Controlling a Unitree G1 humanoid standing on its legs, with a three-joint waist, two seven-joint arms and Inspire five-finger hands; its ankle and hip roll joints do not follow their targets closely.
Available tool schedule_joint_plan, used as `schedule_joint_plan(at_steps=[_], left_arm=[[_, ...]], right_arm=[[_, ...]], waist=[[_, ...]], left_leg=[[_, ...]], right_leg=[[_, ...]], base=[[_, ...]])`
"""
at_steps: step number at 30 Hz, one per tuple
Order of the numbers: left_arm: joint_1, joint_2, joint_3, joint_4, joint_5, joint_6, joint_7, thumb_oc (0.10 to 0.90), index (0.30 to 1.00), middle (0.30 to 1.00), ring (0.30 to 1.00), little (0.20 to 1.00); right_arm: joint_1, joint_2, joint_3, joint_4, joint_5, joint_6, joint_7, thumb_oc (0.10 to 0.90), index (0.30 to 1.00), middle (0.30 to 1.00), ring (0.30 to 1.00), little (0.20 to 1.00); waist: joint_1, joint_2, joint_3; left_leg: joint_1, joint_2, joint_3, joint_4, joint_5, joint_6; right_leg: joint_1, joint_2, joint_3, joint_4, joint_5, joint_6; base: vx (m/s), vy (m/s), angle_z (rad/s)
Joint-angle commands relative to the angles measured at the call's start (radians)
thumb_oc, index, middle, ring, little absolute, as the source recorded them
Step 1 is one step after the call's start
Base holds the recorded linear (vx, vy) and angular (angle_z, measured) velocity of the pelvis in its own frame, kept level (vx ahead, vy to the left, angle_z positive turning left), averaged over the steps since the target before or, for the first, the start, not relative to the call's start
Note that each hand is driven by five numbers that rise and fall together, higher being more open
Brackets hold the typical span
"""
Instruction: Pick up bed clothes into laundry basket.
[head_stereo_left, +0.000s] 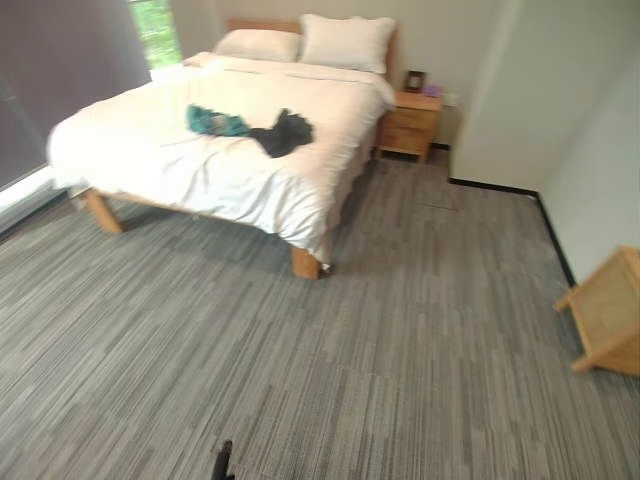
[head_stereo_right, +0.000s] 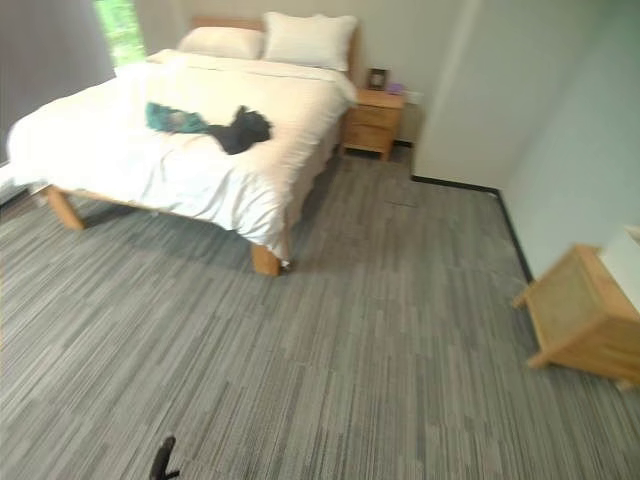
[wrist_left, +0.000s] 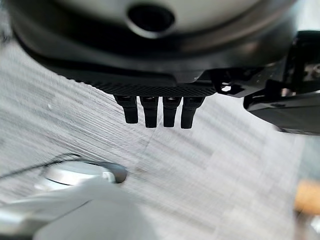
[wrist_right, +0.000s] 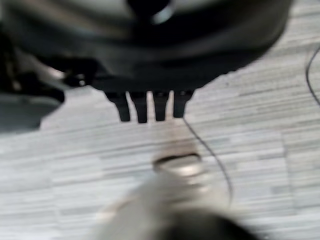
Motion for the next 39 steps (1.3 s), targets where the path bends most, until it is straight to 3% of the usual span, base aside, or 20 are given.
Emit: schedule_joint_plan(at_steps=[1, 3, 5, 7, 12, 16, 19, 24, 28, 32, 33, 35, 37, 39], left_arm=[[-0.036, -0.001, 0.052, 0.097, -0.028, -0.032, 0.008, 0.8, 0.9, 0.9, 0.9, 0.9], [-0.026, 0.004, 0.078, 0.096, -0.047, -0.036, 0.018, 0.8, 0.9, 0.9, 0.9, 0.9], [-0.024, 0.018, 0.116, 0.066, -0.127, -0.054, 0.039, 0.8, 0.9, 0.9, 0.9, 0.9], [-0.028, 0.029, 0.127, 0.027, -0.177, -0.071, 0.046, 0.8, 0.9, 0.9, 0.9, 0.9], [-0.033, 0.076, 0.104, -0.216, -0.255, -0.116, 0.052, 0.8, 0.9, 0.9, 0.9, 0.9], [-0.008, 0.155, 0.137, -0.565, -0.384, -0.116, 0.039, 0.8, 0.9, 0.9, 0.9, 0.9], [0.032, 0.179, 0.155, -0.785, -0.405, -0.136, 0.051, 0.8, 0.9, 0.9, 0.9, 0.9], [0.065, 0.153, 0.214, -0.944, -0.421, -0.172, 0.058, 0.8, 0.9, 0.9, 0.9, 0.9], [0.085, 0.123, 0.269, -0.967, -0.419, -0.196, 0.087, 0.8, 0.9, 0.9, 0.9, 0.9], [0.108, 0.122, 0.298, -0.967, -0.41, -0.199, 0.086, 0.8, 0.9, 0.9, 0.9, 0.9], [0.108, 0.123, 0.302, -0.965, -0.414, -0.198, 0.086, 0.8, 0.9, 0.9, 0.9, 0.9], [0.114, 0.125, 0.324, -0.981, -0.411, -0.195, 0.096, 0.8, 0.9, 0.9, 0.9, 0.9], [0.127, 0.136, 0.345, -1.025, -0.39, -0.192, 0.11, 0.8, 0.9, 0.9, 0.9, 0.9], [0.12, 0.156, 0.352, -1.033, -0.364, -0.188, 0.114, 0.8, 0.9, 0.9, 0.9, 0.9]], right_arm=[[-0.133, 0.003, -0.022, -0.011, 0.084, -0.081, 0.019, 0.8, 0.9, 0.9, 0.9, 0.9], [-0.132, 0.01, -0.032, -0.019, 0.114, -0.084, 0.016, 0.8, 0.9, 0.9, 0.9, 0.9], [-0.132, 0.025, -0.065, -0.054, 0.272, -0.087, 0.045, 0.8, 0.9, 0.9, 0.9, 0.9], [-0.131, 0.02, -0.066, -0.08, 0.264, -0.102, 0.04, 0.8, 0.9, 0.9, 0.9, 0.9], [-0.146, -0.028, -0.039, -0.249, 0.223, -0.132, 0.027, 0.8, 0.9, 0.9, 0.9, 0.9], [-0.184, -0.124, 0.019, -0.642, 0.015, -0.141, -0.038, 0.8, 0.9, 0.9, 0.9, 0.9], [-0.177, -0.133, 0.007, -0.789, 0.002, -0.158, -0.047, 0.8, 0.9, 0.9, 0.9, 0.9], [-0.166, -0.122, 0.026, -0.895, -0.037, -0.161, -0.027, 0.8, 0.9, 0.9, 0.9, 0.9], [-0.162, -0.085, 0.035, -0.902, -0.021, -0.16, -0.015, 0.8, 0.9, 0.9, 0.9, 0.9], [-0.142, -0.06, 0.029, -0.938, -0.012, -0.169, -0.005, 0.8, 0.9, 0.9, 0.9, 0.9], [-0.137, -0.054, 0.026, -0.949, -0.017, -0.172, -0.008, 0.8, 0.9, 0.9, 0.9, 0.9], [-0.12, -0.05, 0.019, -0.989, -0.044, -0.175, -0.013, 0.8, 0.9, 0.9, 0.9, 0.9], [-0.102, -0.058, 0.018, -1.029, -0.093, -0.173, -0.015, 0.8, 0.9, 0.9, 0.9, 0.9], [-0.086, -0.069, 0.0, -1.049, -0.115, -0.166, -0.009, 0.8, 0.9, 0.9, 0.9, 0.9]], waist=[[0.033, -0.006, -0.024], [0.042, -0.009, -0.028], [0.051, -0.011, -0.029], [0.052, -0.01, -0.028], [0.053, -0.008, -0.021], [0.042, -0.003, -0.009], [0.038, -0.002, -0.003], [0.052, -0.014, 0.003], [0.079, -0.023, 0.013], [0.102, -0.026, 0.04], [0.101, -0.026, 0.054], [0.095, -0.021, 0.091], [0.08, -0.008, 0.13], [0.06, -0.004, 0.15]], left_leg=[[0.04, 0.035, -0.101, -0.181, 0.095, -0.078], [0.042, 0.032, -0.105, -0.181, 0.091, -0.076], [0.045, 0.028, -0.109, -0.181, 0.087, -0.075], [0.046, 0.025, -0.112, -0.181, 0.085, -0.073], [0.042, 0.02, -0.116, -0.181, 0.084, -0.069], [0.04, 0.021, -0.096, -0.181, 0.082, -0.062], [0.04, 0.018, -0.083, -0.181, 0.08, -0.056], [0.042, 0.01, -0.069, -0.181, 0.068, -0.044], [0.04, -0.003, -0.049, -0.169, 0.05, -0.031], [0.023, -0.03, -0.06, -0.105, 0.008, -0.006], [0.022, -0.039, -0.069, -0.083, -0.005, 0.002], [0.02, -0.052, -0.077, -0.028, -0.034, 0.02], [0.026, -0.046, -0.083, 0.018, -0.065, 0.033], [0.038, -0.039, -0.108, 0.036, -0.078, 0.032]], right_leg=[[0.188, -0.064, -0.035, -0.265, 0.107, 0.155], [0.195, -0.068, -0.039, -0.268, 0.106, 0.157], [0.201, -0.072, -0.044, -0.269, 0.103, 0.16], [0.199, -0.075, -0.045, -0.266, 0.102, 0.162], [0.191, -0.079, -0.045, -0.259, 0.106, 0.167], [0.171, -0.084, -0.019, -0.247, 0.116, 0.176], [0.163, -0.088, -0.007, -0.243, 0.12, 0.18], [0.156, -0.105, 0.008, -0.247, 0.129, 0.191], [0.142, -0.127, 0.024, -0.235, 0.134, 0.205], [0.091, -0.17, 0.035, -0.083, 0.111, 0.217], [0.062, -0.18, 0.037, -0.006, 0.121, 0.216], [-0.006, -0.21, 0.033, 0.182, 0.204, 0.203], [-0.09, -0.206, 0.022, 0.347, 0.243, 0.193], [-0.167, -0.164, 0.022, 0.361, 0.216, 0.193]], base=[[0.01, 0.009, 0.05], [0.03, 0.018, 0.09], [0.04, 0.029, 0.19], [0.01, 0.038, 0.2], [-0.01, 0.035, 0.01], [-0.01, 0.061, -0.1], [0.01, 0.07, -0.23], [0.04, 0.088, -0.16], [0.05, 0.134, -0.14], [0.04, 0.187, -0.14], [0.07, 0.216, -0.05], [0.07, 0.226, 0.04], [0.12, 0.187, 0.15], [0.25, 0.072, 0.13]])
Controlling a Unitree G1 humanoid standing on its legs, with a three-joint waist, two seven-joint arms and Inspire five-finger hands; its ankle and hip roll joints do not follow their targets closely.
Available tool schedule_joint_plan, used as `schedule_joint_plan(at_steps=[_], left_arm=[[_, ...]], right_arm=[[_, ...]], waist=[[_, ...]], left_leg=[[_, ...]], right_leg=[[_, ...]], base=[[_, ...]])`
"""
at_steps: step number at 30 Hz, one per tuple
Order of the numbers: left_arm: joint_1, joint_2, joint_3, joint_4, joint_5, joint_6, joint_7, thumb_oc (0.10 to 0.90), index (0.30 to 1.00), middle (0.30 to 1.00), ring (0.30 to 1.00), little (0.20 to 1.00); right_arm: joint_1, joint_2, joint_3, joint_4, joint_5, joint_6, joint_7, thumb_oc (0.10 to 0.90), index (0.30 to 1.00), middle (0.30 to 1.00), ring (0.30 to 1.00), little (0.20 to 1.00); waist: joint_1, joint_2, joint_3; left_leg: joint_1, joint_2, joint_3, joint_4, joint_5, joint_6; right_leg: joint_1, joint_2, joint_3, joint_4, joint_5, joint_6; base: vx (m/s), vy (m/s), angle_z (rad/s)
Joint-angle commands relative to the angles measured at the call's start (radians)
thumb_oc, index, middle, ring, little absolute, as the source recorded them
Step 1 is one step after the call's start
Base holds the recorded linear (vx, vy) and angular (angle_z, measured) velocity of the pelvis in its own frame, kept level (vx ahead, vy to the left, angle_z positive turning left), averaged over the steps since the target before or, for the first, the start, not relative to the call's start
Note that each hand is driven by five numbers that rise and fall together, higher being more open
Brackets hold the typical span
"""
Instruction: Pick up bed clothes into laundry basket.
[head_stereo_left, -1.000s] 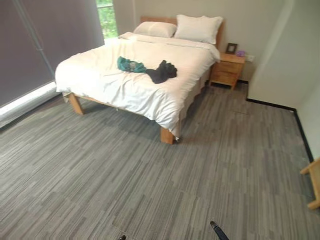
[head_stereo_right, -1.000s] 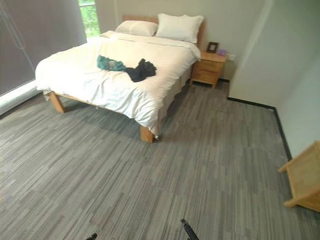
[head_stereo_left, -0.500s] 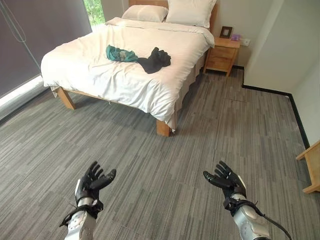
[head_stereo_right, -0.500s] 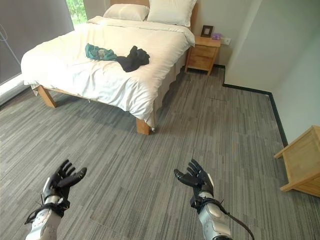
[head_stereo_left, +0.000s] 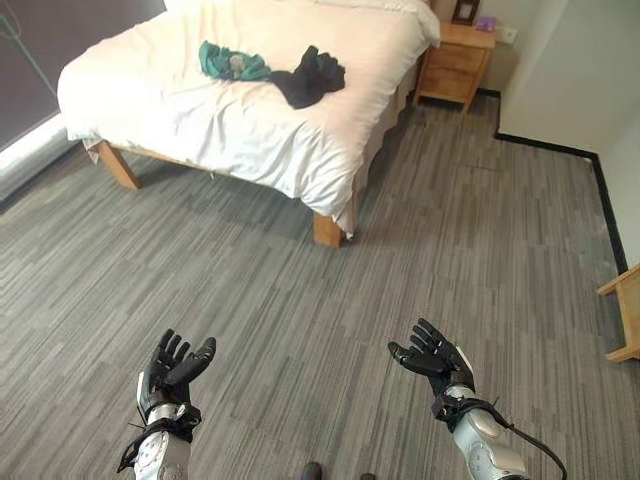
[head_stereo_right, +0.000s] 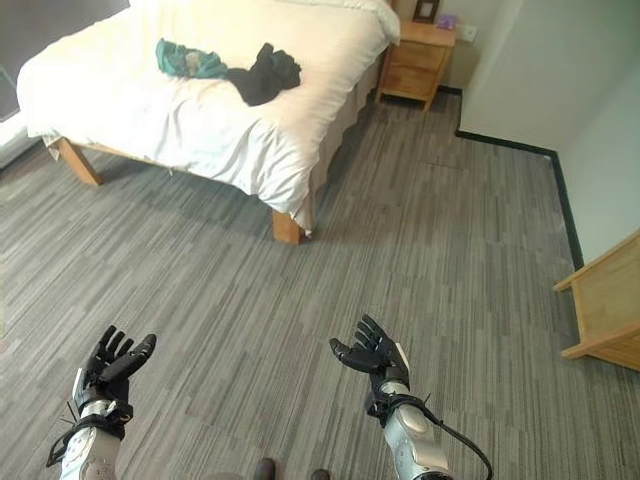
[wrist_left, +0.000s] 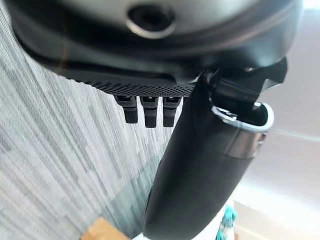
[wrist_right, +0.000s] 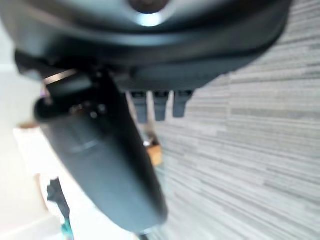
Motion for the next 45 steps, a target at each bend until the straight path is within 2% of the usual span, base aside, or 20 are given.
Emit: schedule_joint_plan(at_steps=[1, 7, 11, 12, 14, 15, 16, 18, 20, 23, 25, 28, 32, 34, 35, 36, 39, 40, 42, 45], left_arm=[[-0.006, 0.131, 0.085, -0.126, 0.042, -0.115, 0.006, 0.8, 0.9, 0.9, 0.9, 0.9], [-0.062, 0.147, 0.07, -0.169, 0.024, -0.14, -0.016, 0.8, 0.9, 0.9, 0.9, 0.9], [-0.087, 0.17, 0.067, -0.208, 0.073, -0.149, 0.0, 0.8, 0.9, 0.9, 0.9, 0.9], [-0.065, 0.163, 0.093, -0.233, 0.082, -0.146, -0.009, 0.8, 0.9, 0.9, 0.9, 0.9], [-0.066, 0.161, 0.101, -0.237, 0.056, -0.157, -0.004, 0.8, 0.9, 0.9, 0.9, 0.9], [-0.07, 0.155, 0.108, -0.242, 0.036, -0.155, 0.009, 0.8, 0.9, 0.9, 0.9, 0.9], [-0.074, 0.154, 0.107, -0.259, 0.032, -0.155, 0.016, 0.8, 0.9, 0.9, 0.9, 0.9], [-0.085, 0.163, 0.105, -0.283, 0.036, -0.157, 0.024, 0.8, 0.9, 0.9, 0.9, 0.9], [-0.099, 0.161, 0.102, -0.281, 0.032, -0.162, 0.028, 0.8, 0.9, 0.9, 0.9, 0.9], [-0.099, 0.138, 0.108, -0.293, -0.006, -0.177, 0.01, 0.8, 0.9, 0.9, 0.9, 0.9], [-0.067, 0.139, 0.122, -0.326, 0.018, -0.194, -0.001, 0.8, 0.9, 0.9, 0.9, 0.9], [-0.05, 0.13, 0.141, -0.339, 0.024, -0.204, 0.0, 0.8, 0.9, 0.9, 0.9, 0.9], [-0.059, 0.152, 0.173, -0.326, 0.037, -0.204, 0.027, 0.8, 0.9, 0.9, 0.9, 0.9], [-0.064, 0.166, 0.174, -0.346, 0.056, -0.213, 0.031, 0.8, 0.9, 0.9, 0.9, 0.9], [-0.077, 0.175, 0.18, -0.343, 0.052, -0.211, 0.046, 0.8, 0.9, 0.9, 0.9, 0.9], [-0.11, 0.187, 0.177, -0.345, 0.025, -0.221, 0.047, 0.8, 0.9, 0.9, 0.9, 0.9], [-0.162, 0.202, 0.141, -0.338, 0.016, -0.231, 0.047, 0.8, 0.9, 0.9, 0.9, 0.9], [-0.169, 0.201, 0.139, -0.351, 0.015, -0.236, 0.039, 0.8, 0.9, 0.9, 0.9, 0.9], [-0.177, 0.194, 0.127, -0.352, 0.0, -0.234, 0.026, 0.8, 0.9, 0.9, 0.9, 0.9], [-0.206, 0.199, 0.077, -0.34, 0.013, -0.233, 0.019, 0.8, 0.9, 0.9, 0.9, 0.9]], right_arm=[[0.018, 0.017, -0.053, -0.151, -0.042, -0.075, 0.031, 0.8, 0.9, 0.9, 0.9, 0.9], [0.076, 0.029, -0.084, -0.118, 0.019, -0.083, 0.029, 0.8, 0.9, 0.9, 0.9, 0.9], [0.085, 0.022, -0.091, -0.115, 0.013, -0.075, 0.038, 0.8, 0.9, 0.9, 0.9, 0.9], [0.096, 0.014, -0.094, -0.113, -0.018, -0.071, 0.049, 0.8, 0.9, 0.9, 0.9, 0.9], [0.077, 0.004, -0.096, -0.087, -0.003, -0.078, 0.031, 0.8, 0.9, 0.9, 0.9, 0.9], [0.062, 0.001, -0.097, -0.099, 0.041, -0.086, 0.022, 0.8, 0.9, 0.9, 0.9, 0.9], [0.05, 0.008, -0.099, -0.108, 0.075, -0.102, 0.013, 0.8, 0.9, 0.9, 0.9, 0.9], [0.004, -0.008, -0.097, -0.095, 0.078, -0.112, -0.006, 0.8, 0.9, 0.9, 0.9, 0.9], [-0.022, -0.025, -0.096, -0.098, 0.071, -0.109, -0.017, 0.8, 0.9, 0.9, 0.9, 0.9], [-0.048, -0.049, -0.085, -0.137, 0.066, -0.11, 0.004, 0.8, 0.9, 0.9, 0.9, 0.9], [-0.078, -0.061, -0.06, -0.16, 0.031, -0.119, 0.021, 0.8, 0.9, 0.9, 0.9, 0.9], [-0.099, -0.054, -0.035, -0.173, -0.004, -0.113, 0.03, 0.8, 0.9, 0.9, 0.9, 0.9], [-0.125, -0.022, -0.032, -0.205, -0.014, -0.095, 0.038, 0.8, 0.9, 0.9, 0.9, 0.9], [-0.128, -0.002, -0.019, -0.207, -0.041, -0.091, 0.043, 0.8, 0.9, 0.9, 0.9, 0.9], [-0.116, -0.004, -0.027, -0.227, -0.071, -0.091, 0.034, 0.8, 0.9, 0.9, 0.9, 0.9], [-0.115, -0.008, -0.039, -0.236, -0.062, -0.099, 0.026, 0.8, 0.9, 0.9, 0.9, 0.9], [-0.122, -0.018, -0.061, -0.265, -0.06, -0.111, 0.009, 0.8, 0.9, 0.9, 0.9, 0.9], [-0.12, -0.034, -0.072, -0.29, -0.058, -0.11, 0.021, 0.8, 0.9, 0.9, 0.9, 0.9], [-0.116, -0.052, -0.087, -0.305, -0.058, -0.104, 0.022, 0.8, 0.9, 0.9, 0.9, 0.9], [-0.116, -0.106, -0.146, -0.363, -0.054, -0.114, 0.013, 0.8, 0.9, 0.9, 0.9, 0.9]], waist=[[-0.024, -0.052, -0.047], [-0.13, -0.082, -0.053], [-0.174, -0.069, -0.095], [-0.176, -0.06, -0.159], [-0.179, -0.05, -0.166], [-0.169, -0.069, -0.164], [-0.147, -0.104, -0.141], [-0.082, -0.128, -0.093], [-0.056, -0.132, -0.078], [0.018, -0.134, -0.066], [0.084, -0.106, -0.092], [0.13, -0.1, -0.128], [0.139, -0.112, -0.167], [0.15, -0.147, -0.19], [0.131, -0.123, -0.179], [0.096, -0.091, -0.153], [0.034, -0.058, -0.139], [0.013, -0.065, -0.137], [-0.013, -0.064, -0.138], [-0.04, -0.107, -0.136]], left_leg=[[-0.043, -0.018, -0.11, 0.102, -0.065, -0.05], [0.171, 0.043, -0.266, 0.057, -0.132, -0.096], [0.274, 0.103, -0.315, 0.069, -0.134, -0.129], [0.298, 0.164, -0.292, 0.122, -0.034, -0.186], [0.21, 0.18, -0.23, 0.374, 0.213, -0.269], [0.124, 0.174, -0.187, 0.531, 0.281, -0.255], [-0.024, 0.136, -0.152, 0.728, 0.278, -0.223], [-0.191, 0.096, -0.093, 0.913, 0.185, -0.161], [-0.27, 0.084, -0.077, 0.915, 0.147, -0.144], [-0.436, 0.038, -0.041, 0.746, 0.093, -0.134], [-0.407, 0.045, -0.002, 0.189, 0.162, -0.142], [-0.377, 0.04, 0.001, -0.091, 0.242, -0.175], [-0.361, 0.062, 0.115, -0.041, 0.282, -0.17], [-0.347, 0.037, 0.103, 0.012, 0.245, -0.121], [-0.279, 0.021, 0.084, 0.031, 0.217, -0.087], [-0.238, 0.028, 0.053, 0.028, 0.204, -0.079], [-0.134, 0.027, -0.02, -0.011, 0.163, -0.056], [-0.103, 0.026, -0.032, -0.031, 0.147, -0.06], [-0.08, 0.021, -0.068, -0.041, 0.143, -0.069], [-0.053, -0.009, -0.135, -0.039, 0.11, -0.094]], right_leg=[[-0.05, -0.061, 0.024, -0.101, 0.19, 0.062], [-0.149, 0.02, -0.008, -0.619, 0.297, 0.114], [-0.149, 0.027, -0.015, -0.63, 0.345, 0.126], [-0.135, 0.05, -0.049, -0.589, 0.35, 0.093], [-0.069, 0.047, -0.033, -0.545, 0.322, 0.068], [-0.011, 0.048, -0.038, -0.552, 0.304, 0.042], [0.044, 0.044, -0.019, -0.569, 0.283, 0.009], [0.129, 0.065, 0.018, -0.584, 0.234, -0.022], [0.165, 0.071, 0.033, -0.594, 0.217, -0.025], [0.257, 0.078, 0.08, -0.608, 0.165, -0.032], [0.36, 0.116, 0.109, -0.617, 0.085, -0.026], [0.457, 0.114, 0.139, -0.622, 0.015, -0.02], [0.535, 0.053, 0.155, -0.571, -0.018, 0.014], [0.454, -0.03, 0.14, -0.349, 0.12, 0.086], [0.33, -0.048, 0.14, -0.051, 0.382, 0.131], [0.26, -0.023, 0.159, 0.073, 0.42, 0.117], [0.129, -0.042, 0.103, 0.118, 0.323, 0.079], [0.108, -0.081, 0.061, 0.035, 0.274, 0.074], [0.114, -0.057, 0.049, -0.048, 0.241, 0.066], [0.138, -0.011, 0.055, -0.356, 0.209, 0.071]], base=[[0.37, -0.025, 0.25], [0.54, -0.085, 0.73], [0.69, -0.051, 0.8], [1.05, -0.066, 0.82], [0.86, -0.039, 0.61], [0.64, -0.166, 0.62], [0.59, -0.277, 0.34], [0.48, -0.21, -0.27], [0.33, -0.038, -0.81], [0.56, 0.118, -0.42], [0.95, 0.297, -0.76], [0.64, 0.234, -1.12], [0.58, 0.317, -0.55], [0.58, 0.491, -0.64], [0.49, 0.573, -0.81], [0.37, 0.449, -0.27], [0.45, 0.348, 0.8], [0.43, 0.118, 1.32], [0.29, 0.026, 1.02], [0.29, -0.023, 0.95]])
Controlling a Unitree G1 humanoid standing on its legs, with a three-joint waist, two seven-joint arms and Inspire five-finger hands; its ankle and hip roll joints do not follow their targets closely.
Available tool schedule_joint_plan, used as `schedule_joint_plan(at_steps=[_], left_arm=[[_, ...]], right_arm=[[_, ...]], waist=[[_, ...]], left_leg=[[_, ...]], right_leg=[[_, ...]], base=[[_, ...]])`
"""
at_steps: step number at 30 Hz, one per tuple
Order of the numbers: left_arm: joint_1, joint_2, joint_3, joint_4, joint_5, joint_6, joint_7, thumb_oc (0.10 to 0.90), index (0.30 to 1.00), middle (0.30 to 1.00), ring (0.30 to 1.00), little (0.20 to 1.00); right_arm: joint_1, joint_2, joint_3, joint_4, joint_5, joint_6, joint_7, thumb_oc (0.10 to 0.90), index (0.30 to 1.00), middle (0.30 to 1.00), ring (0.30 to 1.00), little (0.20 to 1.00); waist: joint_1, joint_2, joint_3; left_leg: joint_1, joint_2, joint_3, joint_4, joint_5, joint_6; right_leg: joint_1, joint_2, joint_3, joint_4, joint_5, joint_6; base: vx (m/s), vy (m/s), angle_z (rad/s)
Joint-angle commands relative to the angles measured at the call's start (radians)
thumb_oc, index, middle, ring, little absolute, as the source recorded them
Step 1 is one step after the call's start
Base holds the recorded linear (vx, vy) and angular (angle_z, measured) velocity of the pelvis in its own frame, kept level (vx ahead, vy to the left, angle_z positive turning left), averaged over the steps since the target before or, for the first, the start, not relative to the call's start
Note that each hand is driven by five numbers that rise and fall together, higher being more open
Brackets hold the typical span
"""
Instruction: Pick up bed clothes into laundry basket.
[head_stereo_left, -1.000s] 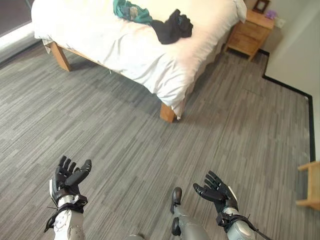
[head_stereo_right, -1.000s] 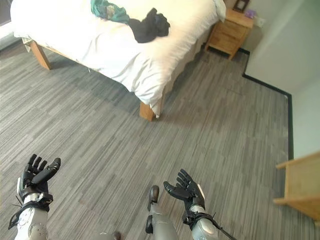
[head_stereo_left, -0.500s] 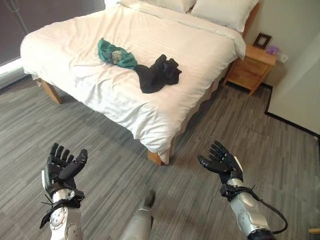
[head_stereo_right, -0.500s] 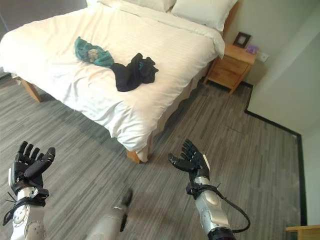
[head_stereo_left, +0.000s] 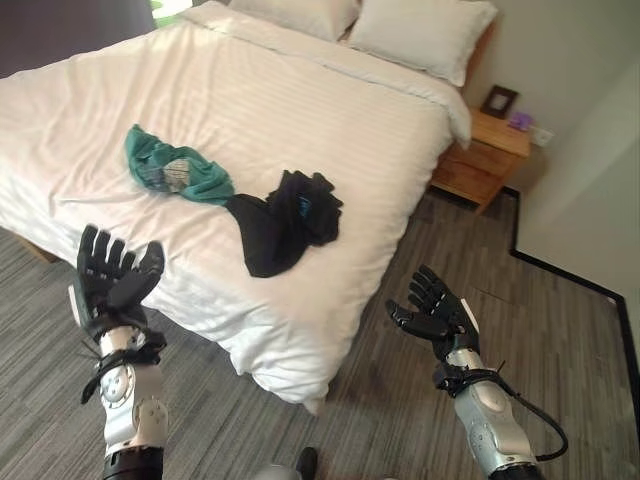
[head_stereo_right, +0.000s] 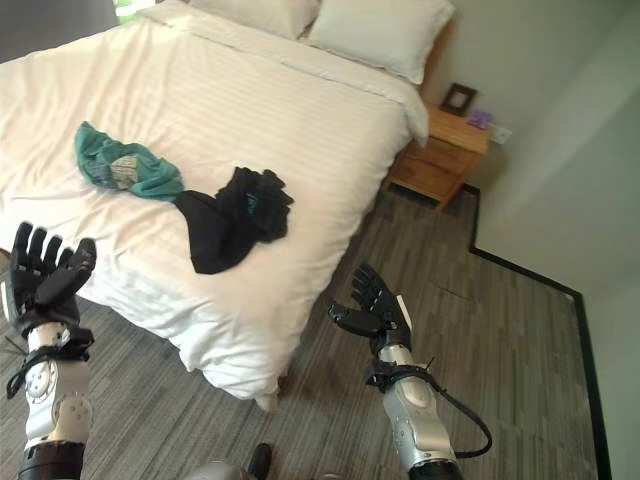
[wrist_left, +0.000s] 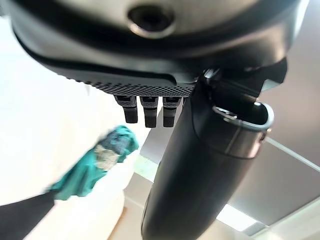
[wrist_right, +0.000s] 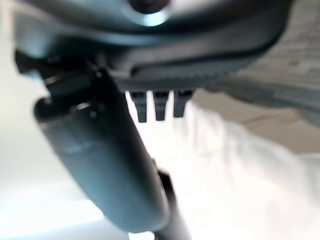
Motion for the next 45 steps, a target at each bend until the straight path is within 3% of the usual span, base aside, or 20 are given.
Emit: schedule_joint_plan(at_steps=[1, 4, 8, 14, 18, 19, 21, 22, 25, 29, 34, 45], left_arm=[[0.026, 0.13, -0.005, -0.091, 0.029, -0.114, -0.017, 0.8, 0.9, 0.9, 0.9, 0.9], [0.042, 0.109, -0.013, -0.071, 0.025, -0.111, -0.026, 0.8, 0.9, 0.9, 0.9, 0.9], [0.133, 0.097, 0.007, -0.084, 0.039, -0.084, -0.038, 0.8, 0.9, 0.9, 0.9, 0.9], [0.155, 0.114, 0.015, -0.075, 0.034, -0.07, -0.052, 0.8, 0.9, 0.9, 0.9, 0.9], [0.156, 0.117, -0.01, -0.091, 0.005, -0.071, -0.085, 0.8, 0.9, 0.9, 0.9, 0.9], [0.149, 0.129, -0.022, -0.074, 0.001, -0.069, -0.095, 0.8, 0.9, 0.9, 0.9, 0.9], [0.147, 0.131, -0.033, -0.077, -0.002, -0.069, -0.102, 0.8, 0.9, 0.9, 0.9, 0.9], [0.147, 0.136, -0.051, -0.075, -0.013, -0.064, -0.125, 0.8, 0.9, 0.9, 0.9, 0.9], [0.158, 0.136, -0.06, -0.081, -0.027, -0.061, -0.154, 0.8, 0.9, 0.9, 0.9, 0.9], [0.162, 0.131, -0.061, -0.095, -0.039, -0.071, -0.151, 0.8, 0.9, 0.9, 0.9, 0.9], [0.162, 0.124, -0.075, -0.101, -0.042, -0.07, -0.144, 0.8, 0.9, 0.9, 0.9, 0.9], [0.173, 0.109, -0.084, -0.118, -0.044, -0.051, -0.133, 0.8, 0.9, 0.9, 0.9, 0.9]], right_arm=[[-0.091, -0.037, -0.095, -0.114, 0.006, -0.111, -0.013, 0.8, 0.9, 0.9, 0.9, 0.9], [-0.144, -0.064, -0.113, -0.117, 0.012, -0.128, -0.027, 0.8, 0.9, 0.9, 0.9, 0.9], [-0.206, -0.128, -0.127, -0.116, 0.01, -0.131, -0.03, 0.8, 0.9, 0.9, 0.9, 0.9], [-0.238, -0.217, -0.109, -0.129, -0.019, -0.123, -0.006, 0.8, 0.9, 0.9, 0.9, 0.9], [-0.291, -0.402, -0.037, -0.076, -0.058, -0.096, 0.051, 0.8, 0.9, 0.9, 0.9, 0.9], [-0.322, -0.489, 0.023, -0.044, -0.088, -0.082, 0.099, 0.8, 0.9, 0.9, 0.9, 0.9], [-0.337, -0.526, 0.052, -0.029, -0.098, -0.075, 0.103, 0.8, 0.9, 0.9, 0.9, 0.9], [-0.401, -0.658, 0.158, -0.013, -0.19, -0.059, 0.155, 0.8, 0.9, 0.9, 0.9, 0.9], [-0.48, -0.784, 0.273, -0.021, -0.349, -0.047, 0.189, 0.8, 0.9, 0.9, 0.9, 0.9], [-0.51, -0.778, 0.297, -0.025, -0.409, -0.051, 0.172, 0.8, 0.9, 0.9, 0.9, 0.9], [-0.527, -0.701, 0.307, -0.035, -0.484, -0.052, 0.134, 0.8, 0.9, 0.9, 0.9, 0.9], [-0.623, -0.47, 0.384, 0.07, -0.793, -0.019, 0.017, 0.8, 0.9, 0.9, 0.9, 0.9]], waist=[[0.016, -0.094, -0.105], [0.035, -0.137, -0.113], [0.09, -0.167, -0.139], [0.112, -0.177, -0.142], [0.121, -0.184, -0.149], [0.123, -0.186, -0.146], [0.118, -0.186, -0.149], [0.116, -0.188, -0.153], [0.108, -0.182, -0.158], [0.106, -0.174, -0.161], [0.117, -0.16, -0.159], [0.171, -0.133, -0.144]], left_leg=[[-0.05, 0.042, 0.0, -0.003, -0.01, -0.079], [-0.044, 0.029, -0.026, 0.005, -0.033, -0.082], [-0.055, 0.032, -0.026, 0.008, -0.053, -0.081], [-0.062, 0.04, -0.061, 0.013, -0.059, -0.092], [-0.059, 0.046, -0.097, -0.009, -0.048, -0.106], [-0.064, 0.044, -0.103, -0.007, -0.037, -0.112], [-0.06, 0.048, -0.107, -0.013, -0.042, -0.114], [-0.06, 0.05, -0.112, -0.019, -0.036, -0.122], [-0.059, 0.054, -0.122, -0.029, -0.032, -0.129], [-0.057, 0.056, -0.129, -0.041, -0.024, -0.133], [-0.064, 0.054, -0.148, -0.063, -0.008, -0.135], [-0.095, 0.041, -0.18, -0.078, 0.003, -0.132]], right_leg=[[0.095, -0.024, 0.014, -0.316, 0.201, 0.048], [0.146, -0.013, 0.024, -0.407, 0.21, 0.056], [0.187, -0.003, 0.014, -0.474, 0.195, 0.049], [0.197, 0.011, 0.01, -0.491, 0.157, 0.036], [0.208, 0.015, 0.007, -0.504, 0.142, 0.031], [0.205, 0.015, 0.007, -0.502, 0.146, 0.03], [0.208, 0.017, 0.007, -0.504, 0.139, 0.029], [0.208, 0.021, 0.005, -0.508, 0.137, 0.027], [0.211, 0.026, 0.002, -0.514, 0.132, 0.026], [0.215, 0.028, -0.006, -0.521, 0.129, 0.024], [0.217, 0.028, -0.022, -0.532, 0.125, 0.022], [0.216, 0.025, -0.054, -0.568, 0.129, 0.019]], base=[[0.24, -0.02, 0.45], [0.15, -0.042, 0.38], [0.1, -0.047, 0.19], [0.05, -0.063, 0.11], [0.03, -0.068, 0.07], [0.0, -0.053, 0.12], [0.01, -0.049, 0.1], [0.0, -0.048, 0.07], [0.01, -0.037, 0.07], [0.01, -0.017, -0.02], [0.01, -0.006, 0.13], [0.02, 0.009, 0.09]])
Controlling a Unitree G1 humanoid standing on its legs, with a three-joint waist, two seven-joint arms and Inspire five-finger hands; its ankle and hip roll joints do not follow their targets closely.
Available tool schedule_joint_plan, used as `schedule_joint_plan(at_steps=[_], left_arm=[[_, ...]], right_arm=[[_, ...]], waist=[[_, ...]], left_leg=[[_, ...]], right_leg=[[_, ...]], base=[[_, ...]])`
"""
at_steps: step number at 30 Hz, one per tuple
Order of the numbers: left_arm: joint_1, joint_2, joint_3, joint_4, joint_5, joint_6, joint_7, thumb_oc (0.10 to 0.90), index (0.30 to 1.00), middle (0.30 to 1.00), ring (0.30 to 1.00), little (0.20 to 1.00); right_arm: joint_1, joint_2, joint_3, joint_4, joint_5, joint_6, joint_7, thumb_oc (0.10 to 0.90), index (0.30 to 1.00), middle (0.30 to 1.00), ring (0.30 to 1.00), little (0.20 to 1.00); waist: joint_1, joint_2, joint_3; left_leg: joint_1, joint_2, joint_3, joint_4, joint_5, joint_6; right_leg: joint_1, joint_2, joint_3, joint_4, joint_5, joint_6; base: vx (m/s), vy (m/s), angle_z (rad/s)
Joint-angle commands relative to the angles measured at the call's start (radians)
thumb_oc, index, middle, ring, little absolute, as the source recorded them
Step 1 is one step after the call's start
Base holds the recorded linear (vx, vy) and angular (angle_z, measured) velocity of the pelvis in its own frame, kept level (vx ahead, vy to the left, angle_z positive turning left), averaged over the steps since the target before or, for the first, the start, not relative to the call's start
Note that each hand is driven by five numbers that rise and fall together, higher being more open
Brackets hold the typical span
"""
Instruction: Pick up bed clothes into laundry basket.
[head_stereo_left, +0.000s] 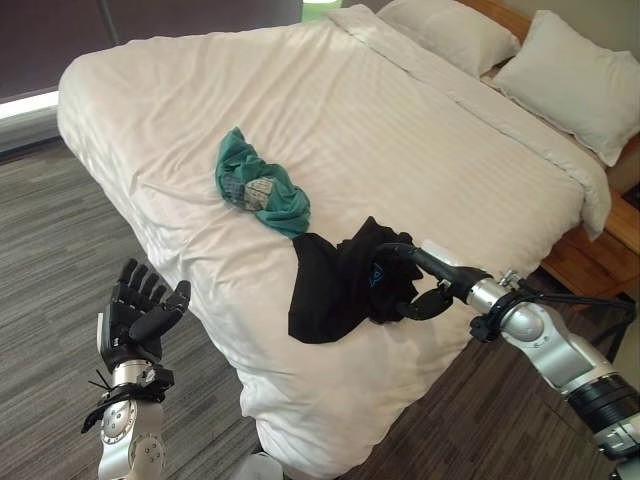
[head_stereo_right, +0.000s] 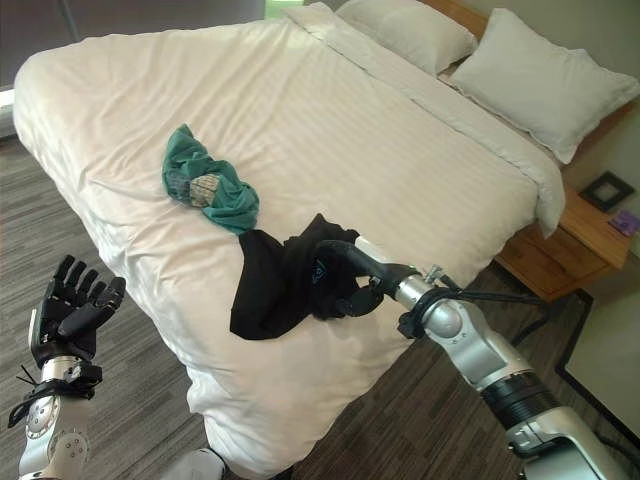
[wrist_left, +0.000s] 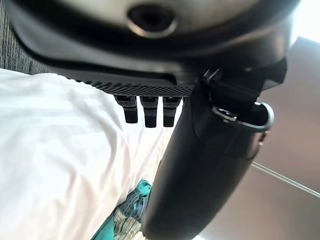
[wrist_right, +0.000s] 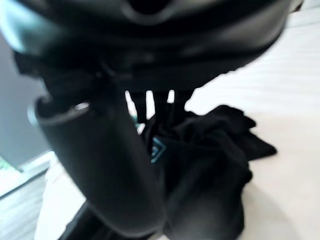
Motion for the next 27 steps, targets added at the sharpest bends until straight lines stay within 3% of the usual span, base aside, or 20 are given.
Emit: schedule_joint_plan(at_steps=[1, 7, 13, 18, 19, 24, 25, 26, 27], left_arm=[[-0.03, 0.06, -0.009, -0.154, 0.004, -0.073, -0.025, 0.8, 0.9, 0.9, 0.9, 0.9], [-0.033, 0.063, -0.03, -0.146, 0.0, -0.064, -0.026, 0.8, 0.9, 0.9, 0.9, 0.9], [-0.044, 0.065, -0.047, -0.126, -0.022, -0.058, -0.034, 0.8, 0.9, 0.9, 0.9, 0.9], [-0.048, 0.065, -0.047, -0.121, -0.025, -0.057, -0.034, 0.8, 0.9, 0.9, 0.9, 0.9], [-0.059, 0.067, -0.052, -0.1, -0.027, -0.049, -0.036, 0.8, 0.9, 0.9, 0.9, 0.9], [-0.06, 0.071, -0.023, -0.092, -0.018, -0.056, -0.027, 0.8, 0.9, 0.9, 0.9, 0.9], [-0.057, 0.067, -0.018, -0.093, -0.018, -0.058, -0.024, 0.8, 0.9, 0.9, 0.9, 0.9], [-0.059, 0.061, -0.011, -0.094, -0.02, -0.058, -0.023, 0.8, 0.9, 0.9, 0.9, 0.9], [-0.059, 0.058, -0.005, -0.096, -0.02, -0.059, -0.017, 0.8, 0.9, 0.9, 0.9, 0.9]], right_arm=[[-0.2, -0.015, -0.009, 0.053, -0.092, -0.015, -0.138, 0.8, 0.9, 0.9, 0.9, 0.9], [-0.289, 0.04, 0.048, 0.144, -0.229, 0.011, -0.201, 0.8, 0.9, 0.9, 0.9, 0.9], [-0.322, 0.092, 0.153, 0.284, -0.277, 0.027, -0.164, 0.8, 0.9, 0.9, 0.9, 0.9], [-0.321, 0.102, 0.167, 0.301, -0.275, 0.028, -0.151, 0.8, 0.9, 0.9, 0.9, 0.9], [-0.247, 0.152, 0.228, 0.393, -0.278, 0.028, -0.079, 0.8, 0.9, 0.9, 0.9, 0.9], [-0.121, 0.2, 0.218, 0.429, -0.285, 0.028, -0.044, 0.8, 0.9, 0.9, 0.9, 0.9], [-0.096, 0.205, 0.21, 0.432, -0.284, 0.03, -0.04, 0.456, 0.385, 0.385, 0.385, 0.385], [-0.068, 0.212, 0.208, 0.443, -0.294, 0.03, -0.041, 0.4, 0.3, 0.3, 0.3, 0.3], [-0.046, 0.209, 0.189, 0.436, -0.295, 0.033, -0.047, 0.4, 0.3, 0.3, 0.3, 0.3]], waist=[[0.01, 0.063, -0.129], [0.032, 0.075, -0.12], [0.043, 0.091, -0.1], [0.043, 0.093, -0.097], [0.052, 0.114, -0.086], [0.031, 0.129, -0.091], [0.026, 0.13, -0.092], [0.023, 0.131, -0.093], [0.016, 0.131, -0.095]], left_leg=[[0.067, 0.0, -0.066, -0.222, 0.112, -0.009], [0.042, -0.015, -0.084, -0.222, 0.121, -0.009], [0.012, -0.028, -0.098, -0.222, 0.133, -0.011], [0.008, -0.03, -0.099, -0.222, 0.136, -0.012], [0.009, -0.039, -0.112, -0.222, 0.135, -0.015], [0.013, -0.044, -0.124, -0.222, 0.138, -0.015], [0.016, -0.044, -0.124, -0.222, 0.136, -0.014], [0.017, -0.044, -0.124, -0.222, 0.136, -0.014], [0.019, -0.043, -0.124, -0.222, 0.135, -0.015]], right_leg=[[0.02, 0.015, -0.024, 0.03, -0.058, 0.05], [0.012, 0.008, -0.04, 0.021, -0.056, 0.051], [-0.013, 0.003, -0.053, 0.026, -0.055, 0.05], [-0.016, 0.001, -0.056, 0.027, -0.056, 0.049], [-0.01, -0.005, -0.068, 0.036, -0.072, 0.045], [-0.001, -0.011, -0.083, 0.042, -0.081, 0.045], [0.001, -0.011, -0.083, 0.042, -0.083, 0.045], [0.003, -0.011, -0.082, 0.042, -0.085, 0.044], [0.006, -0.011, -0.081, 0.042, -0.086, 0.044]], base=[[0.0, 0.0, 0.0], [0.0, 0.026, 0.13], [-0.02, 0.019, 0.1], [0.0, 0.003, 0.09], [0.0, 0.0, 0.0], [0.02, 0.019, 0.1], [0.02, 0.004, 0.04], [0.02, 0.004, 0.06], [0.02, 0.006, 0.09]])
